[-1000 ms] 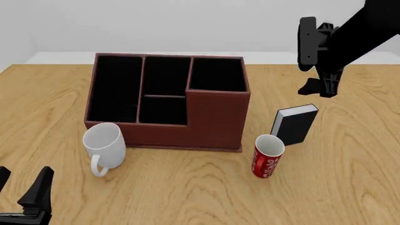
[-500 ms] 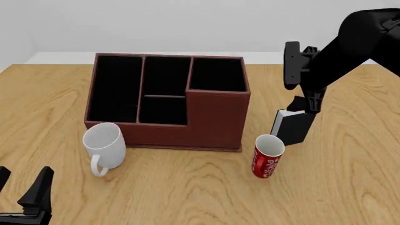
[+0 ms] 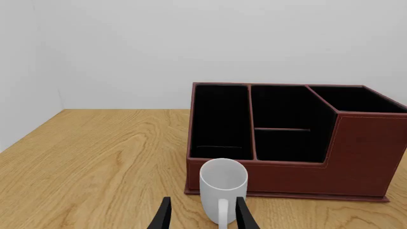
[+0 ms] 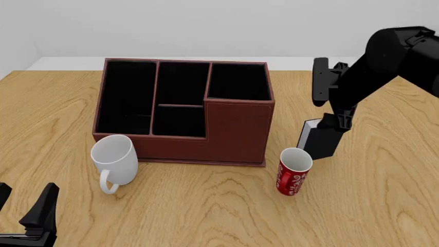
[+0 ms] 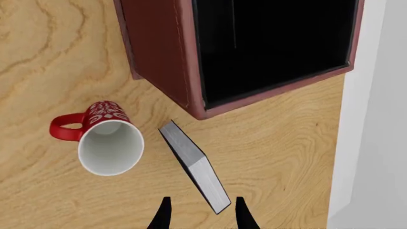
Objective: Pick up the book and place it in the right compartment of the caddy.
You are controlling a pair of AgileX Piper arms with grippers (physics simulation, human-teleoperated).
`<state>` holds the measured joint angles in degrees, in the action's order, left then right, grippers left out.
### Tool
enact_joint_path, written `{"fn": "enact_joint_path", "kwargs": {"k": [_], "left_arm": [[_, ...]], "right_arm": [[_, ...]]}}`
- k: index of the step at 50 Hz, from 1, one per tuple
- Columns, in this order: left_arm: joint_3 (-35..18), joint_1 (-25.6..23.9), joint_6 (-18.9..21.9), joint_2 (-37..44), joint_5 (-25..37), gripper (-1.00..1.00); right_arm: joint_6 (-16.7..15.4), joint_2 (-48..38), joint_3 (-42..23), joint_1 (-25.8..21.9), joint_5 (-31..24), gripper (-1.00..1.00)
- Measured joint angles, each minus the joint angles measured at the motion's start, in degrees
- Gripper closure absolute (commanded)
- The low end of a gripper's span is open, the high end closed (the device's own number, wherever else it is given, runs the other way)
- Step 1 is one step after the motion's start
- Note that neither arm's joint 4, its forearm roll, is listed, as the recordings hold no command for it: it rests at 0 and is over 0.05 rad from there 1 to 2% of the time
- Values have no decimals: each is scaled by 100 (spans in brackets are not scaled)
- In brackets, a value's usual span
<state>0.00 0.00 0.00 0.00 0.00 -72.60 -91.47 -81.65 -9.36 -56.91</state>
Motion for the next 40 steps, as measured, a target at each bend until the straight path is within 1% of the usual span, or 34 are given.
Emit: {"fn": "enact_joint_path", "kwargs": {"k": [17,40], "left_arm": [[0,0,0,0,0,-100],[0,0,0,0,0,-100]], "right_arm": [[-70,-139,-84,142,71,-100],[-69,-304,-35,201,254,-100]]}}
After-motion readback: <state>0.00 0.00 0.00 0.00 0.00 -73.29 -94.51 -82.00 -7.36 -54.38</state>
